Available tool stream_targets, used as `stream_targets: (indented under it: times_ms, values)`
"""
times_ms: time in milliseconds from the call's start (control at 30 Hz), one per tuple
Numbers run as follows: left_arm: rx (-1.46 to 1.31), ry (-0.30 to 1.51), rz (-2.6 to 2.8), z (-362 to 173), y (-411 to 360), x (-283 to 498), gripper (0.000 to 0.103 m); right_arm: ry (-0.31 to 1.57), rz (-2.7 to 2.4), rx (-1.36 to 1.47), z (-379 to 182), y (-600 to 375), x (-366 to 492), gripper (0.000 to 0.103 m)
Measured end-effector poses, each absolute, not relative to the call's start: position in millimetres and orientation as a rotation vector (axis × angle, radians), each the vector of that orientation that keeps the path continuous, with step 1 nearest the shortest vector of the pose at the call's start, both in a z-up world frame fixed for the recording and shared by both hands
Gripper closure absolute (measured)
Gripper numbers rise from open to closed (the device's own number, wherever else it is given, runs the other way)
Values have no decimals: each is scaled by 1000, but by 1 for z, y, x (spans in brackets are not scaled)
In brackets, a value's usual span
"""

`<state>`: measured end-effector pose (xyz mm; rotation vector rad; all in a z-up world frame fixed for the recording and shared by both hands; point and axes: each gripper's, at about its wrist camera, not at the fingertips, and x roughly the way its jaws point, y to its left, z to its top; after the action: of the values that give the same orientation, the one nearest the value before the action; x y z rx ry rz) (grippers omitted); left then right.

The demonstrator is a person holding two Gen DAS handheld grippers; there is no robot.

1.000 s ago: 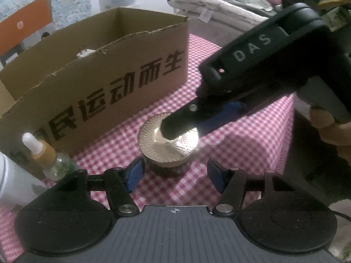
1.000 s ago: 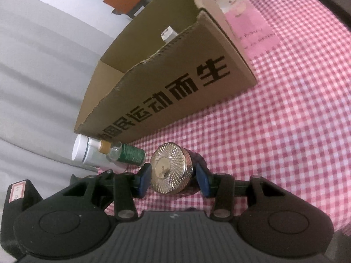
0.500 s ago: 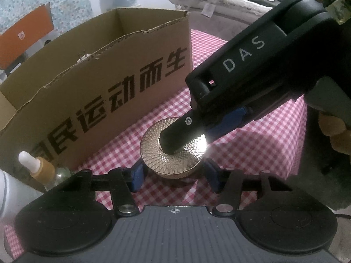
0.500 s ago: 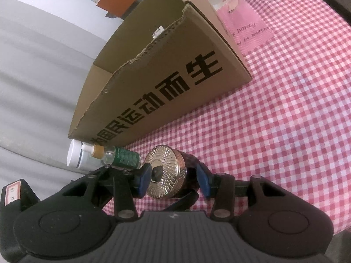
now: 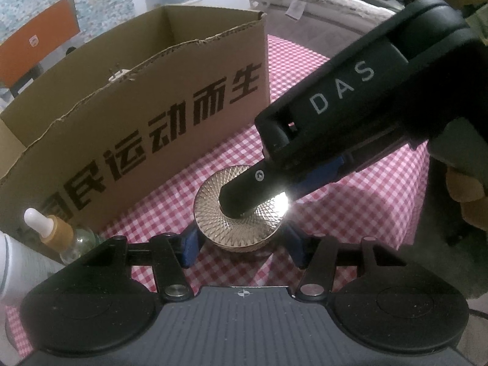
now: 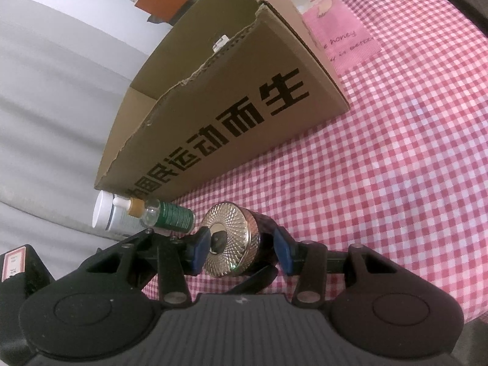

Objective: Organize rigid objects
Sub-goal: 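Lift the gold-lidded jar with the right gripper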

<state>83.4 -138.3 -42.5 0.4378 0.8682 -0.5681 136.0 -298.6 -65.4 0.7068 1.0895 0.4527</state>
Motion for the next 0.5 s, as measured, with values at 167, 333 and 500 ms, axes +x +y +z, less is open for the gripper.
stream_targets:
  times_ms: [167, 333, 500]
  values:
    - [419, 874, -548, -42, -140, 85, 47, 1080, 451, 718, -66, -301, 138, 53]
    - [414, 885, -536, -40, -141, 87, 47, 1073, 453, 701, -64, -299, 137, 53]
    - [409, 890, -531, -39, -141, 86, 48, 1075, 457, 698, -64, -297, 138, 54]
